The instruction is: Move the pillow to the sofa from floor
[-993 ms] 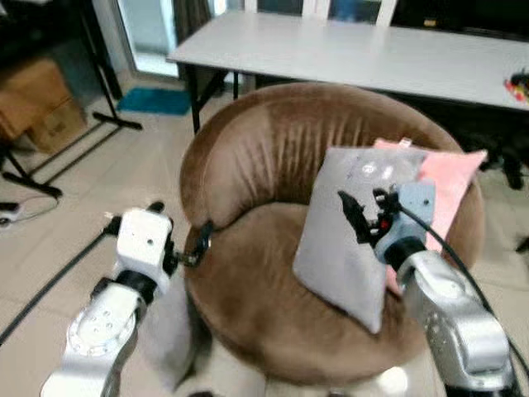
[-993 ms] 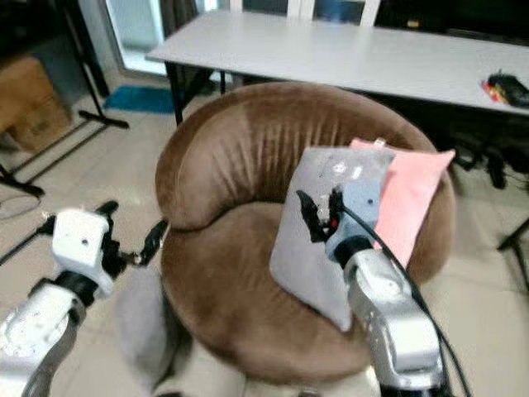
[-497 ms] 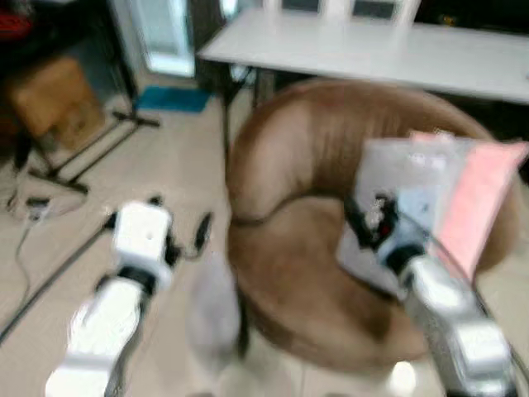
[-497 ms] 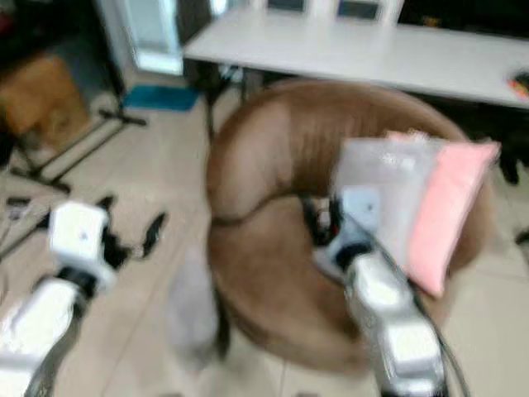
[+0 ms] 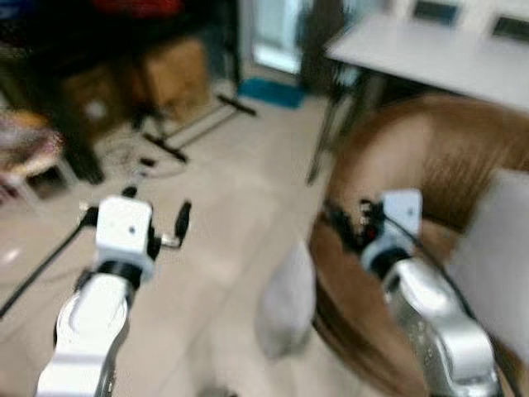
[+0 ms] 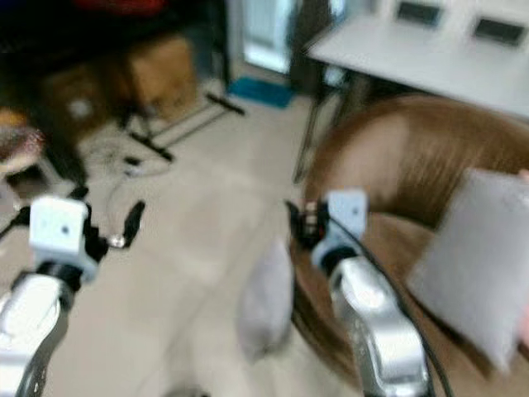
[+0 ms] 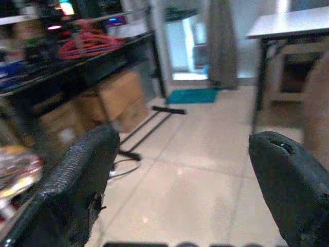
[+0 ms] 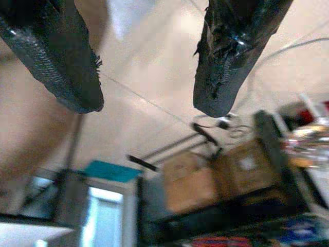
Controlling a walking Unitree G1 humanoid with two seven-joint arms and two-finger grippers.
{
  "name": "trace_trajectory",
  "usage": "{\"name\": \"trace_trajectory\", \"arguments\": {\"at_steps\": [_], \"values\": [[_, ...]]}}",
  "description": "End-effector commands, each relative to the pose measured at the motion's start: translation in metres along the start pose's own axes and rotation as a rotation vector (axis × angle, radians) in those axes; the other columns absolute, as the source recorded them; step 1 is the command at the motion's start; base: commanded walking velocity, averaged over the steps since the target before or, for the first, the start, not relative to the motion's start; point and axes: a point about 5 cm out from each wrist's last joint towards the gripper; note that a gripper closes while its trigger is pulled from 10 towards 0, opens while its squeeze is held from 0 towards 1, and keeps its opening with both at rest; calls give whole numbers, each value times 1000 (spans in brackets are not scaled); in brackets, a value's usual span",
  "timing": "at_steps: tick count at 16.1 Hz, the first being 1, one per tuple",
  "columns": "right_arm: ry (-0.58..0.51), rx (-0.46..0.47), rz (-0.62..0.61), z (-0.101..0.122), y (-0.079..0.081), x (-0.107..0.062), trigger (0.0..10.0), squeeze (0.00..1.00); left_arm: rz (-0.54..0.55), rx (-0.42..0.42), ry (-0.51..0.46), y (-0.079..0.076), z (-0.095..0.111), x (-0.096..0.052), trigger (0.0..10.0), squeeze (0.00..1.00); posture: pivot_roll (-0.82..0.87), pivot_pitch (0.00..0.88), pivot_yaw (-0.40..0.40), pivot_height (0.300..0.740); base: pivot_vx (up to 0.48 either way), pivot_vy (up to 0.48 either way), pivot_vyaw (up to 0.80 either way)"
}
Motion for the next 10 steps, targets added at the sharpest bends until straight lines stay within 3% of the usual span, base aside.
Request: {"name": "trace_trajectory", "arguments": {"at_steps": [1,8,10], "values": [[0,-20,-26,3,-5,0,10000,0,-16,-5,-9,-3,1,0,10000,86,-24,49,0,740,0,0,800],[-7,3,-74,5,-7,-1,10000,0,-30,10,10,-2,-3,0,10000,94,-24,52,3,740,347,0,0],[4,24,-86,2,-11,-2,10000,0,-34,8,10,-3,-3,0,10000,98,-25,53,4,740,354,0,-800]]}}
Point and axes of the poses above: a point about 5 cm out from each wrist's last joint towards the gripper, its own x axis pointing out of the wrist towards the gripper, its own z axis along the axis of the wrist's last joint, y = z × x, and after that the axes turned 13 degrees about -x, right-handed
